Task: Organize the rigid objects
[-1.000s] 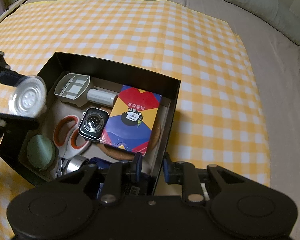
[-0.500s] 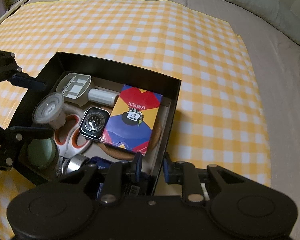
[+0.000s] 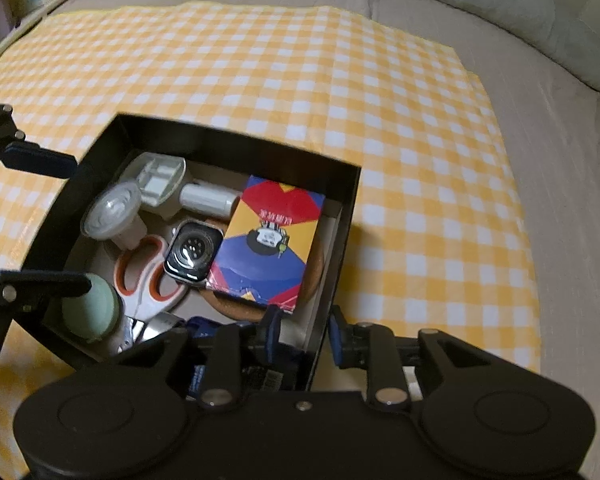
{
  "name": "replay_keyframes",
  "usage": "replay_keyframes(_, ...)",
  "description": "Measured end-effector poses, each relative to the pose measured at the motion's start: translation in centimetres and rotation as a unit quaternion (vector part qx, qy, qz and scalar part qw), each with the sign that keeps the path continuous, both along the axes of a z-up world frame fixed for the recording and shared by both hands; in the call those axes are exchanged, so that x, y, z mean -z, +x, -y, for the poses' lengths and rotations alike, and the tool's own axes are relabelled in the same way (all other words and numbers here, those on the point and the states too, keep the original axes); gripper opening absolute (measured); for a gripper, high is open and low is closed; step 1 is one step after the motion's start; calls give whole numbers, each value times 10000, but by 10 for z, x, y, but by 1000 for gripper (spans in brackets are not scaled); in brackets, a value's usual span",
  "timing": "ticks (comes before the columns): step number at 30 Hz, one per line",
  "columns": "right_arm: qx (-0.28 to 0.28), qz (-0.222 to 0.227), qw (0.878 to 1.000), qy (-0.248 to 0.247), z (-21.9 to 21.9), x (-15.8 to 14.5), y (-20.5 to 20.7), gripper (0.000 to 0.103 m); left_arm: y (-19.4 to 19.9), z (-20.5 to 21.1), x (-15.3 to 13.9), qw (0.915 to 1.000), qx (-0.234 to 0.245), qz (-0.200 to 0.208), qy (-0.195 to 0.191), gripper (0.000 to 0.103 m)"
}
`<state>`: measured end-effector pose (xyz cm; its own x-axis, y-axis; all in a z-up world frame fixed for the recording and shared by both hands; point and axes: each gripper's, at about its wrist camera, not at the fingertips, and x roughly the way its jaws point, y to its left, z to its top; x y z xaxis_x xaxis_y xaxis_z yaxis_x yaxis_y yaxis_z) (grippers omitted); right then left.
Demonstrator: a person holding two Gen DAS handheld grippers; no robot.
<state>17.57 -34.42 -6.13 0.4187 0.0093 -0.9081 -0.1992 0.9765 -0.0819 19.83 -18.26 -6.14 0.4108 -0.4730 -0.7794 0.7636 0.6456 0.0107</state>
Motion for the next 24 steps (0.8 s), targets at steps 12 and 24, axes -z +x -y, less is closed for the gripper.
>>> replay_keyframes(12, 221, 1211, 9894, 773, -1, -76, -54, 45, -34, -30, -46, 9936, -778, 354, -732, 103)
replay_keyframes(24, 636, 2248, 9670, 1015, -16, -111, -135, 84, -86, -73, -89, 9695, -1787, 626, -1555, 103)
